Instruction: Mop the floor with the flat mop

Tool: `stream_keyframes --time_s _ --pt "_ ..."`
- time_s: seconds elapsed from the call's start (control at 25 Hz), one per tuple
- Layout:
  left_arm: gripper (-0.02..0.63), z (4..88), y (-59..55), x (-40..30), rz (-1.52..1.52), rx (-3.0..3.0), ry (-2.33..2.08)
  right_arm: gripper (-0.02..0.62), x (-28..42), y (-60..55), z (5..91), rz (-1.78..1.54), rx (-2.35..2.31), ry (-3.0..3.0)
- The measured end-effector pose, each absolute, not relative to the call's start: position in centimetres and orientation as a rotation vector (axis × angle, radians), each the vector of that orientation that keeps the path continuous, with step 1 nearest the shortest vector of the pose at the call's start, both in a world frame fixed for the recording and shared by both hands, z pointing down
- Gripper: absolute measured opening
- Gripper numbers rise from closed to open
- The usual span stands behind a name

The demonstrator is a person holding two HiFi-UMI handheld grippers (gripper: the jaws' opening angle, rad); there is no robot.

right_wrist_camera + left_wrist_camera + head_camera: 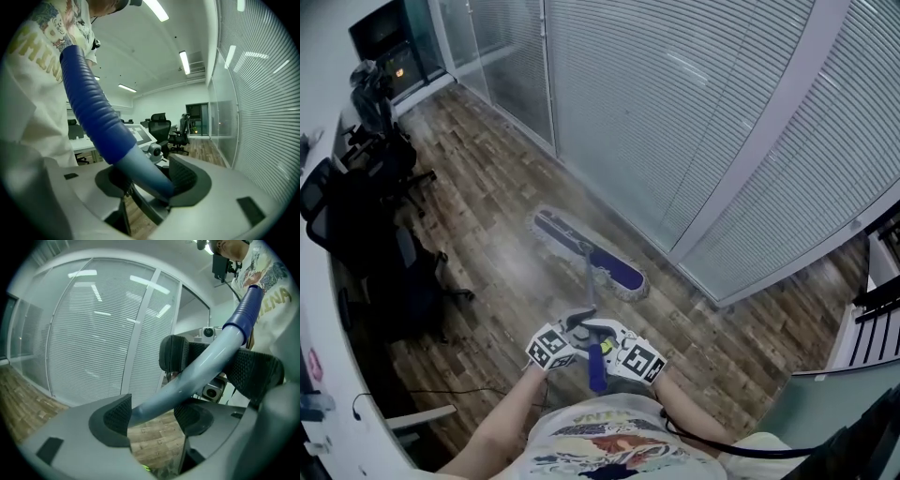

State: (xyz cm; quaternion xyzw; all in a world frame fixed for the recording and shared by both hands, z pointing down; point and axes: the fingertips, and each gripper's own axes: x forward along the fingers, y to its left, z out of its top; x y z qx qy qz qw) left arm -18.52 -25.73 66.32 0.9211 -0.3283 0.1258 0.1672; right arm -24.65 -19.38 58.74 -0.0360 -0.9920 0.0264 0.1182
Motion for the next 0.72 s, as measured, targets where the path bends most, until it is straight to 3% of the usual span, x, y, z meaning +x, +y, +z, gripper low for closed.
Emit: stream_keyframes --time_s 0.44,0.72 --pt "0.253 67.2 -3.6 -19.8 0.314 2.534 -1.057 0.213 -25.2 3.0 59.5 0.049 -0.23 -2.9" --pt "0.253 66.3 4.2 -20.4 0.281 2.466 -1.132 0.218 -25.5 11.0 58.4 0.053 -0.333 -2.886"
